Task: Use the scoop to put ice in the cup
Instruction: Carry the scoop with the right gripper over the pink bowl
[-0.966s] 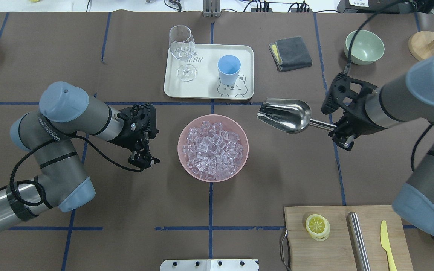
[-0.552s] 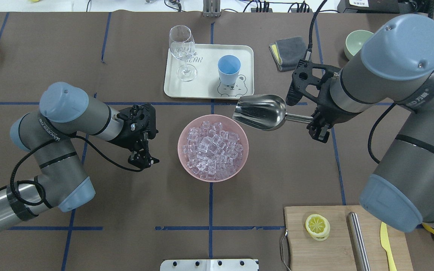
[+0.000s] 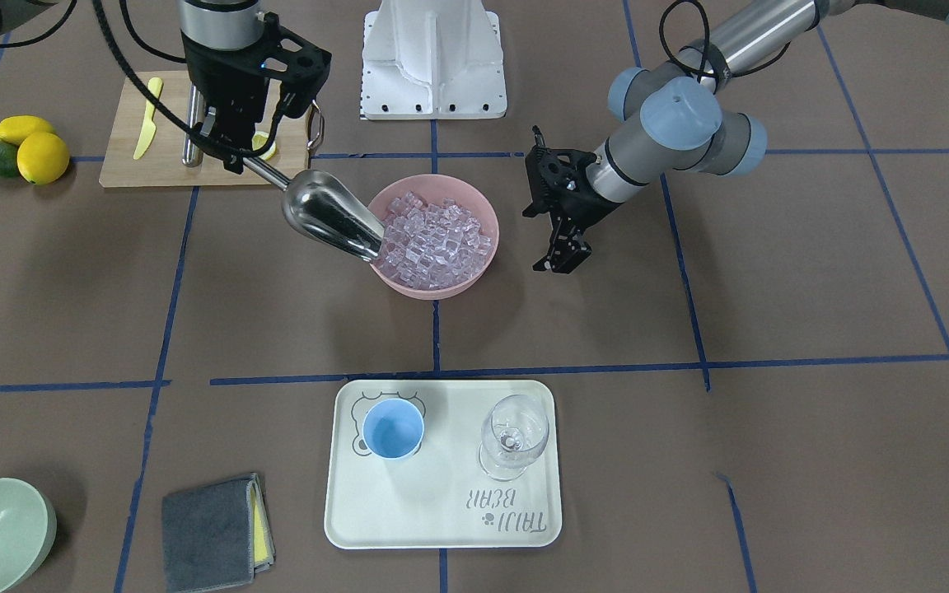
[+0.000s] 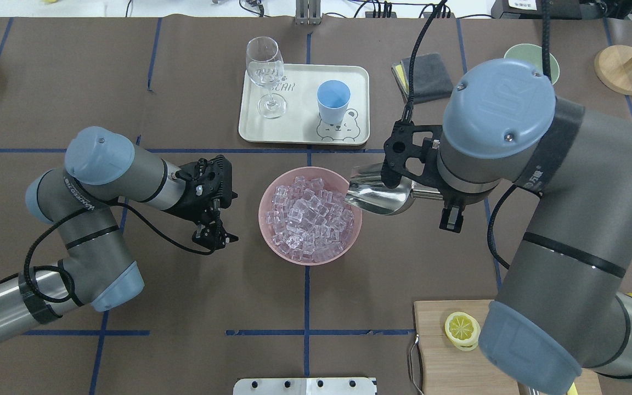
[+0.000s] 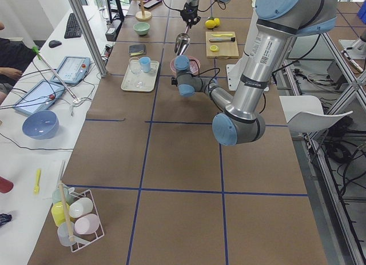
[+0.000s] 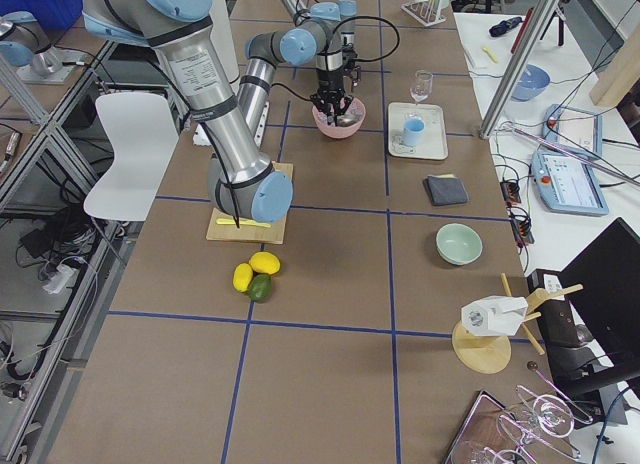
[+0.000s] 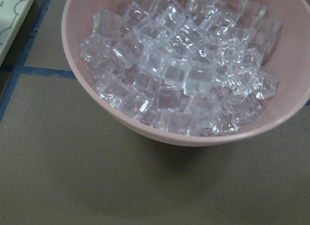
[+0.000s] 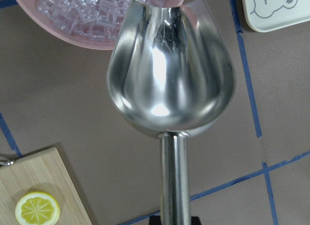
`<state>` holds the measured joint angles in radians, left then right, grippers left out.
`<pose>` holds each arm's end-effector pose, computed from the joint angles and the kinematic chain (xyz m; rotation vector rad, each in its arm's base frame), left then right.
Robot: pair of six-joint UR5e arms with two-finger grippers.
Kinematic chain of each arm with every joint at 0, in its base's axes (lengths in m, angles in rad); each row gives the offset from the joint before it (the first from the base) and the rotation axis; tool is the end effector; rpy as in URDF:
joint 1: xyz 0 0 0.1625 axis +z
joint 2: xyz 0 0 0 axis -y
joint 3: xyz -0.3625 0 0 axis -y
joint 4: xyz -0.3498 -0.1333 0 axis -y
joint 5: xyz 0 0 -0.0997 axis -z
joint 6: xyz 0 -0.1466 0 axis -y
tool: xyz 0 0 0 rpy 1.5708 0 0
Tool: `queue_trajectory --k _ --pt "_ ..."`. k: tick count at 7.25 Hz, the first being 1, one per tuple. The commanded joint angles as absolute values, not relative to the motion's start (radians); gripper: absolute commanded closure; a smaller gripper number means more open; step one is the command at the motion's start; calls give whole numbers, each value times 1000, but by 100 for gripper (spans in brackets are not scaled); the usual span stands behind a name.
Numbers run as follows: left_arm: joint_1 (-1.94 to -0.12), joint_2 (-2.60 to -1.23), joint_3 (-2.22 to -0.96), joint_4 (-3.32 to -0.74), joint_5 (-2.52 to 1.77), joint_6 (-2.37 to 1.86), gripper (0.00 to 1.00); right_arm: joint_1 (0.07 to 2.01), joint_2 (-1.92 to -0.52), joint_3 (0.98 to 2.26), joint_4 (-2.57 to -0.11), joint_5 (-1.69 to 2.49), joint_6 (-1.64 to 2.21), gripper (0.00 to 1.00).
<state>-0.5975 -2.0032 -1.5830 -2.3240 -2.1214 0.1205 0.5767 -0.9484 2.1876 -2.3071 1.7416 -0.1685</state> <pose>0.4810 -0.3958 0.2939 0.9301 0.9944 1.2621 -0.3451 -0.3538 0.2048 0.4168 -0.3764 -1.1769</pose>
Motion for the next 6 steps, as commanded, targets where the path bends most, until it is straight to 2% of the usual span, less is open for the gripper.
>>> queue_trajectory --k 1,6 --pt "-594 -2005 -1530 -2400 -2120 120 0 557 -899 2181 -2358 1718 -169 100" --pt "-589 -2028 -1493 -2422 -2120 56 0 531 -786 2102 -2492 1726 -167 100"
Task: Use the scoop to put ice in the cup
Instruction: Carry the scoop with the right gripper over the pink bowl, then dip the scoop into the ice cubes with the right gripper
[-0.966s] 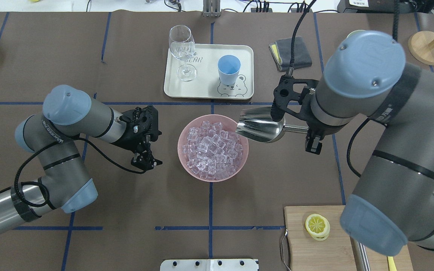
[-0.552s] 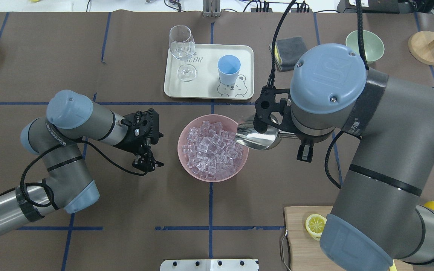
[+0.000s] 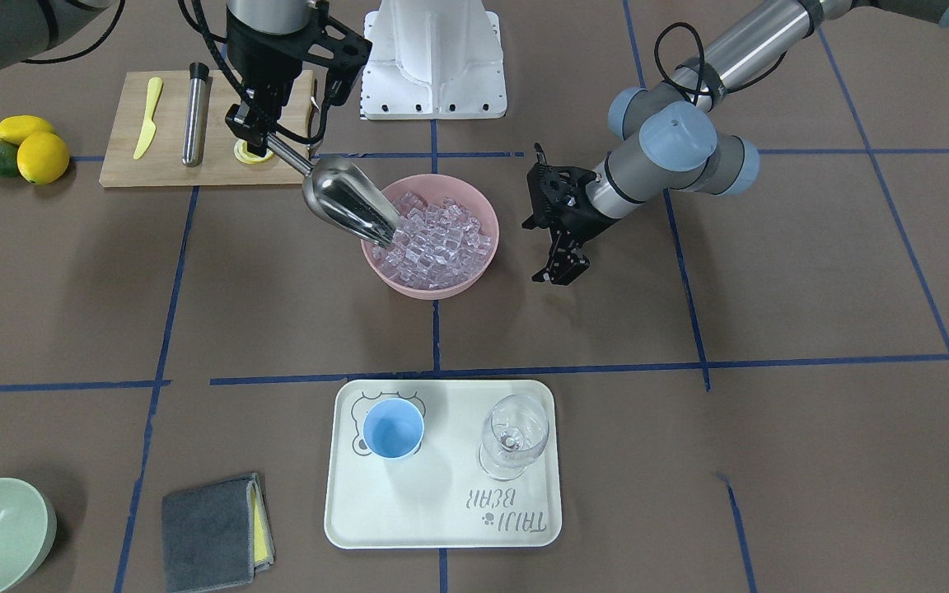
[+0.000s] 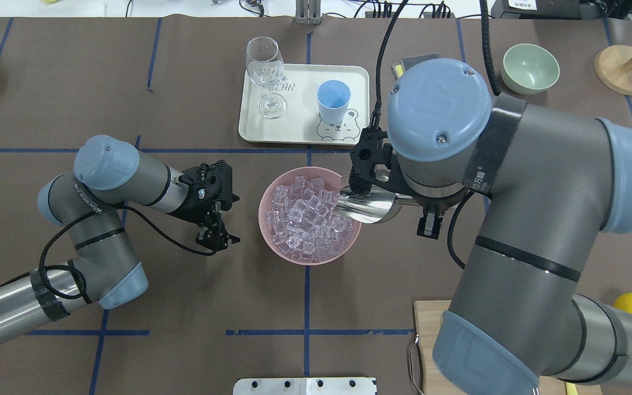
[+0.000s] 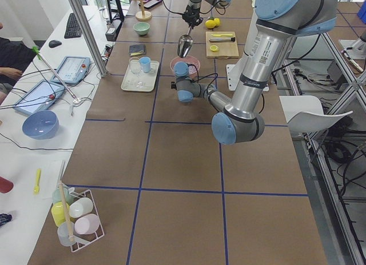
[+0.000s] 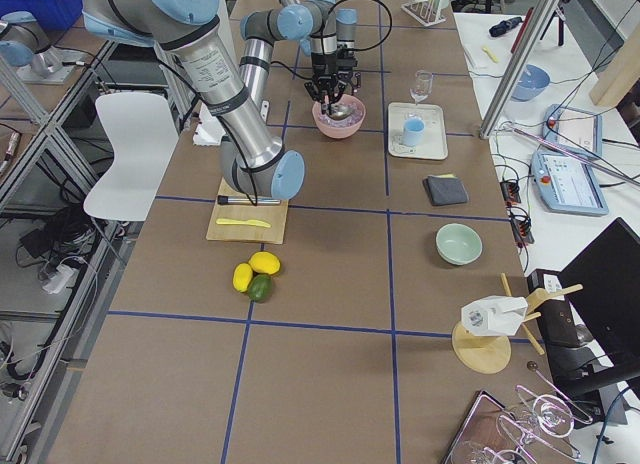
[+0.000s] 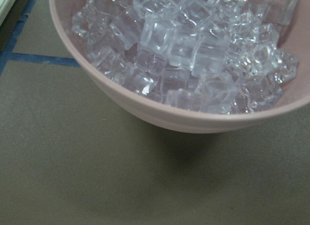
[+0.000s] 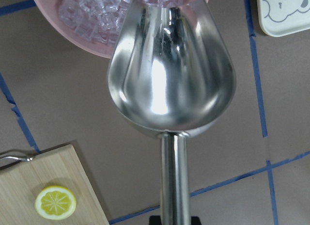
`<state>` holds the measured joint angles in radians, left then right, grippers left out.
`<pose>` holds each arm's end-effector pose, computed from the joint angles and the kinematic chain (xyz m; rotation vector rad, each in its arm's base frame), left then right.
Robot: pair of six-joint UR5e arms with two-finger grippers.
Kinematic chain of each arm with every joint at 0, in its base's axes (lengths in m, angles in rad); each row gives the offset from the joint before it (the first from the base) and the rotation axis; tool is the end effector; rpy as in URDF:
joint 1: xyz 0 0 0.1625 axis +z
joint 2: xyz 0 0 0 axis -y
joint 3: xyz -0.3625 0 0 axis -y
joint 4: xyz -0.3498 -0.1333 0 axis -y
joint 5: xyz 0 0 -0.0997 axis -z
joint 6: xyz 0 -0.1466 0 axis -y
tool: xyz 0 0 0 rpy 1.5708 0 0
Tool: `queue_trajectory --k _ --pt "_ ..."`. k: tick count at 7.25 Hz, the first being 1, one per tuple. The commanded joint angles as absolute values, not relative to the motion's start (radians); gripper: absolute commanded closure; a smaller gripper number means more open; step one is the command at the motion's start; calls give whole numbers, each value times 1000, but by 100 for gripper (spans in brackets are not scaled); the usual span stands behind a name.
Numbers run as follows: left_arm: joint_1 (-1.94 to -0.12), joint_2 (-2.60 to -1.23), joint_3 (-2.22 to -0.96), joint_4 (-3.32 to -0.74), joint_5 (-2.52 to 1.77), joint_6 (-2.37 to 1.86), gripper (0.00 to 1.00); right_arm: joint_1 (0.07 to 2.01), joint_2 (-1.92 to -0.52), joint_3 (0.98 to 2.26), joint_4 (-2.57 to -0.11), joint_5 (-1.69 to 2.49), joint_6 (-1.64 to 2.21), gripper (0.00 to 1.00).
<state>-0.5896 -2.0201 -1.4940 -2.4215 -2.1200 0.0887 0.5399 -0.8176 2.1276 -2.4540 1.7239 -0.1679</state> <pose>0.4960 -0.4001 0.3106 0.9342 1.0178 1.2426 -0.3623 -0.3465 0.1796 0.3450 -0.3356 -1.2099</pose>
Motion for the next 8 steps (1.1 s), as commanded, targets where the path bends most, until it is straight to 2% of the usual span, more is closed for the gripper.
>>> queue_trajectory --k 1,8 --pt "-589 -2034 -1491 -2422 -2120 49 0 516 -743 2045 -2509 1720 -167 100" --pt "-584 -2048 -1491 -2422 -2120 49 0 459 -652 1915 -2571 1681 -166 100"
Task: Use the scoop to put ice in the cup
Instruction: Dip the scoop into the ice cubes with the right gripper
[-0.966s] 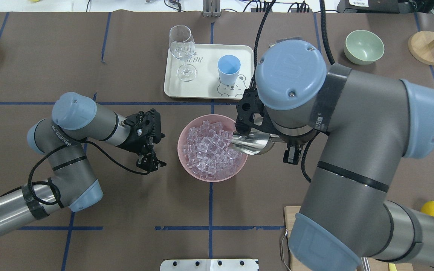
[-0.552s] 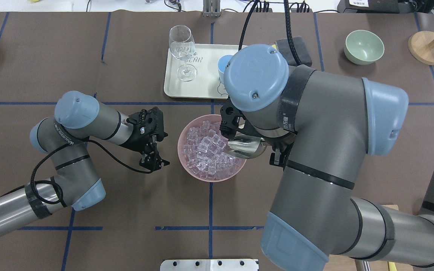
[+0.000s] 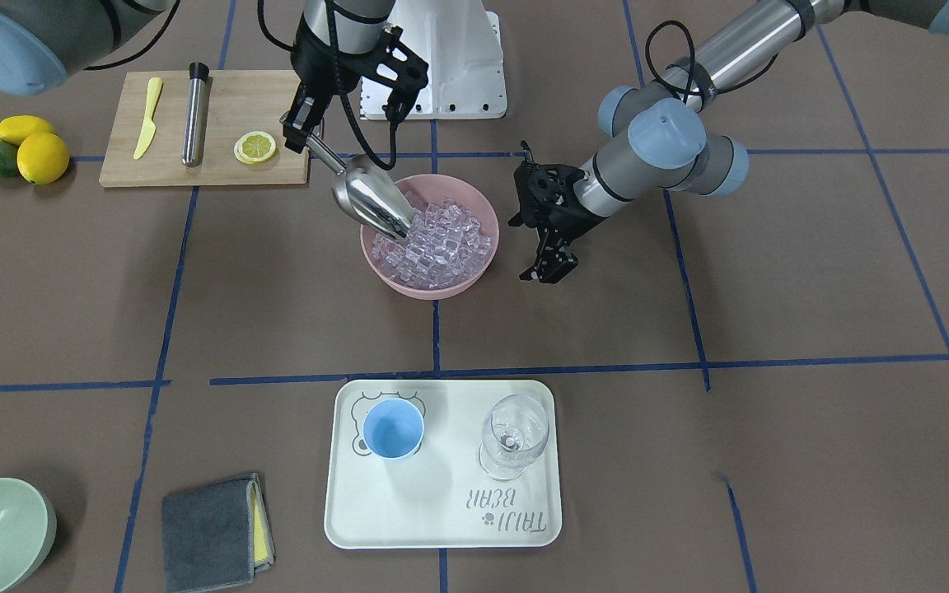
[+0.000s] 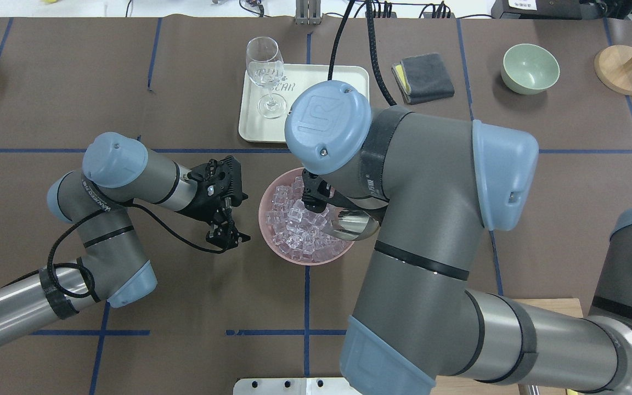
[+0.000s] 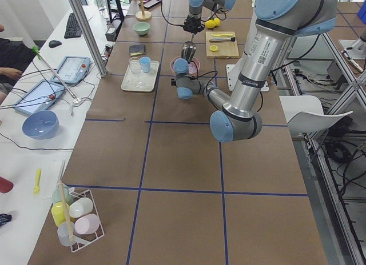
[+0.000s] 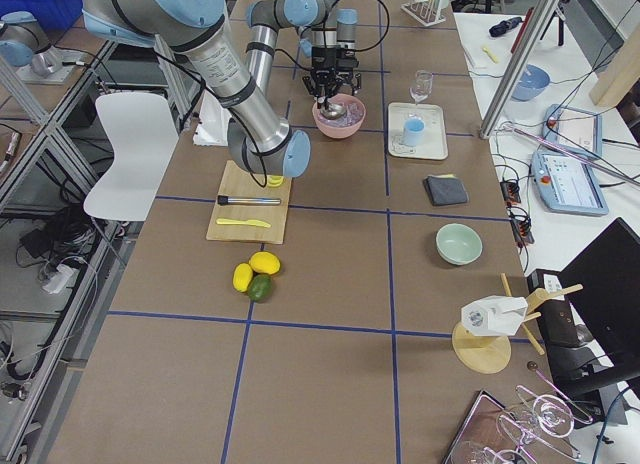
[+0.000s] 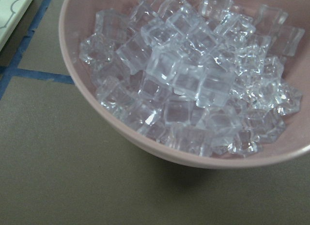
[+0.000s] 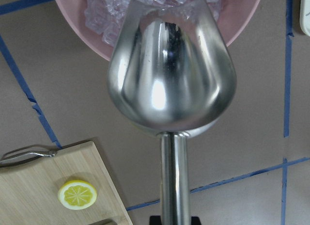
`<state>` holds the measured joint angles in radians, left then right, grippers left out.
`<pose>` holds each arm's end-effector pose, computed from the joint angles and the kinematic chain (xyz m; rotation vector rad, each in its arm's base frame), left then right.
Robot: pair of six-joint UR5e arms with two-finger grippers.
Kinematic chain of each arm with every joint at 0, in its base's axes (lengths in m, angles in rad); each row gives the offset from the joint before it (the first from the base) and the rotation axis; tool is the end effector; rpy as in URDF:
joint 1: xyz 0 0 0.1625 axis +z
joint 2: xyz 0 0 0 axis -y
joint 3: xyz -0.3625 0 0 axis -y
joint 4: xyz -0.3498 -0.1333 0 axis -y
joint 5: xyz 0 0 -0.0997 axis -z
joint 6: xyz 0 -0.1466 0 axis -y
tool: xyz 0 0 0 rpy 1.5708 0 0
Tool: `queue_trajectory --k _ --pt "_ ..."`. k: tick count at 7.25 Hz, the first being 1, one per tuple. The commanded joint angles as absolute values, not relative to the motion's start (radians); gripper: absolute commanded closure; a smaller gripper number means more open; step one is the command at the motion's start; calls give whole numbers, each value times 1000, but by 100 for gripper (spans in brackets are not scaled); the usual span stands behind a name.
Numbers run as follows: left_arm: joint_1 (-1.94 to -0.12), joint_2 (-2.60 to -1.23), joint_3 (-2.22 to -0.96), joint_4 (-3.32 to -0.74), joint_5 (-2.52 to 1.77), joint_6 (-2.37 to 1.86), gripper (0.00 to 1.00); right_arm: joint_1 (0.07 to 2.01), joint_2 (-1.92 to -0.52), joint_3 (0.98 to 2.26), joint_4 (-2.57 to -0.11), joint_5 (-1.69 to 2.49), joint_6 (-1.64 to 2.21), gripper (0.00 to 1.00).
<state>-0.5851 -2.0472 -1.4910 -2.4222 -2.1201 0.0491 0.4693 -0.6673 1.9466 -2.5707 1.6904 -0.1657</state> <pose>0.5014 -0.4003 0.2946 0.9329 1.0436 1.2147 -0.4125 -0.3390 0.1642 0.2095 -0.2485 -1.2736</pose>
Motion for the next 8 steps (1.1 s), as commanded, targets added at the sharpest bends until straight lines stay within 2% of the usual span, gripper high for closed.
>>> queue_trajectory --k 1,4,8 --pt "-584 -2048 -1491 -2422 -2120 49 0 453 -652 1908 -2571 1680 -166 100" --pt "-584 -2049 -1491 -2422 -2120 49 0 422 -653 1884 -2568 1661 -163 100" --pt "-584 -2051 -1493 -2422 -2120 49 0 442 -647 1943 -2667 1648 -164 100"
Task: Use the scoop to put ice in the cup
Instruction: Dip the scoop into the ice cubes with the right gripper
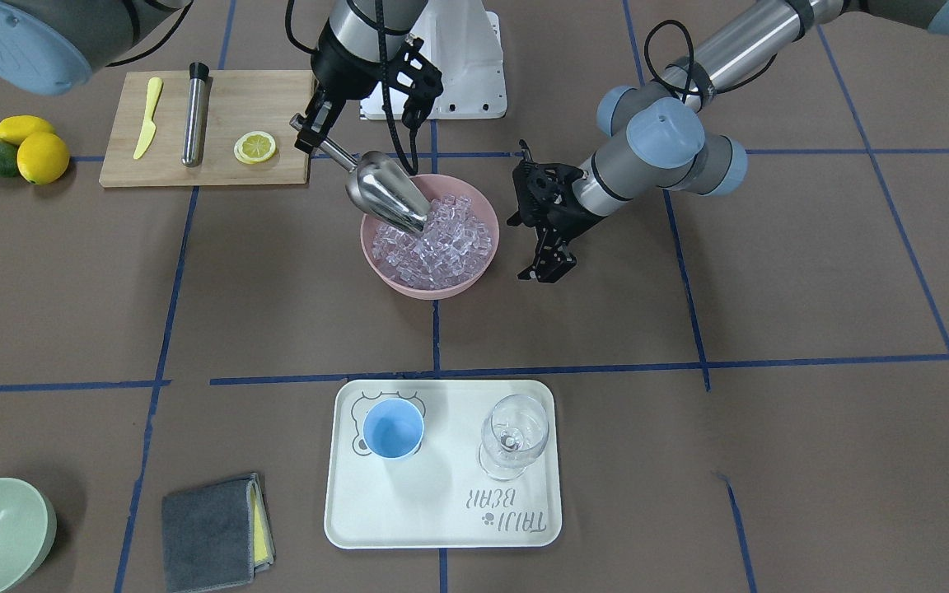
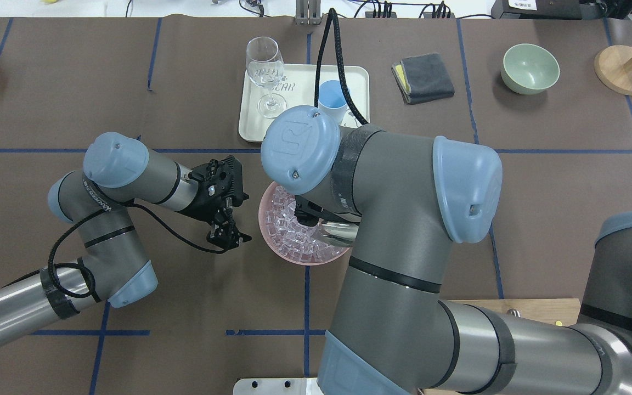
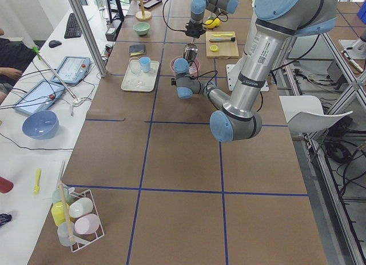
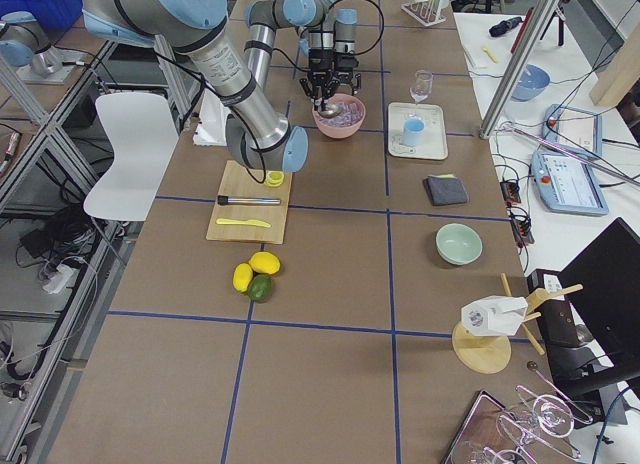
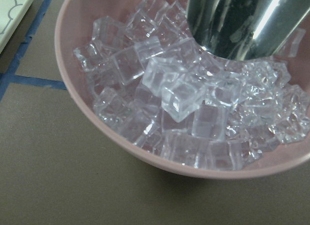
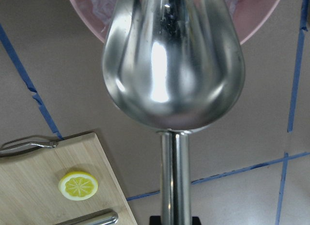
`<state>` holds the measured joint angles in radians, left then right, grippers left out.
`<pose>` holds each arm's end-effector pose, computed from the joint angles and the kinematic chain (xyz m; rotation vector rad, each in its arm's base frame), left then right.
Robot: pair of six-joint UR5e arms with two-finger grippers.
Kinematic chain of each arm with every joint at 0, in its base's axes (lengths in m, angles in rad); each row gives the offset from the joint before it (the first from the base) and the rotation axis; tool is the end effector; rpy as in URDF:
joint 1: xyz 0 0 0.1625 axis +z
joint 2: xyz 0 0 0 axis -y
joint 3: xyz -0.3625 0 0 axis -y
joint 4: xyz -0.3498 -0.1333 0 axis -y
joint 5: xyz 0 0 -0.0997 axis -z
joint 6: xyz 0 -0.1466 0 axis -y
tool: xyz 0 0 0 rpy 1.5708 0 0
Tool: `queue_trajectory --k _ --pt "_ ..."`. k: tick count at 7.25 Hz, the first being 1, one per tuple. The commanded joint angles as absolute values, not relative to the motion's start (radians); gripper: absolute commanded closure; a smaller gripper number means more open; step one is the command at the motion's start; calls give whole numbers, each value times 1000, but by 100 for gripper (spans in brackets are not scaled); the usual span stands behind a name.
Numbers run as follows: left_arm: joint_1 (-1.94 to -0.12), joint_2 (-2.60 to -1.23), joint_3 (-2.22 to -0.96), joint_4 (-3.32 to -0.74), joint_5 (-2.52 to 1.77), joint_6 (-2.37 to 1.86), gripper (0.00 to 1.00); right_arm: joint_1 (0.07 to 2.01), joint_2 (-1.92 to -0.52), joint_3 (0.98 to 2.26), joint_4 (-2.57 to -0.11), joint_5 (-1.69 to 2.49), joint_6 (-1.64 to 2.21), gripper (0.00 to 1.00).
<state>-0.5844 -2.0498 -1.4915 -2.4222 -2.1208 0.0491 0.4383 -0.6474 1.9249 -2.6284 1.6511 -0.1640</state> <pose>0.5019 -0.4000 0.2927 0.9354 1.0457 1.2158 -0.4188 -0.3305 0.1671 0.1690 -0.1860 -1.2991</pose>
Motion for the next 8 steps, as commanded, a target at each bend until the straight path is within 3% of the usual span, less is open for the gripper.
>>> queue_trajectory --k 1,8 --pt "-580 -2051 -1493 -2422 -2120 49 0 440 -650 1937 -2668 1646 -163 100" --pt "-571 -2046 -1491 -2450 -2120 49 0 437 -603 1801 -2620 1643 -153 100"
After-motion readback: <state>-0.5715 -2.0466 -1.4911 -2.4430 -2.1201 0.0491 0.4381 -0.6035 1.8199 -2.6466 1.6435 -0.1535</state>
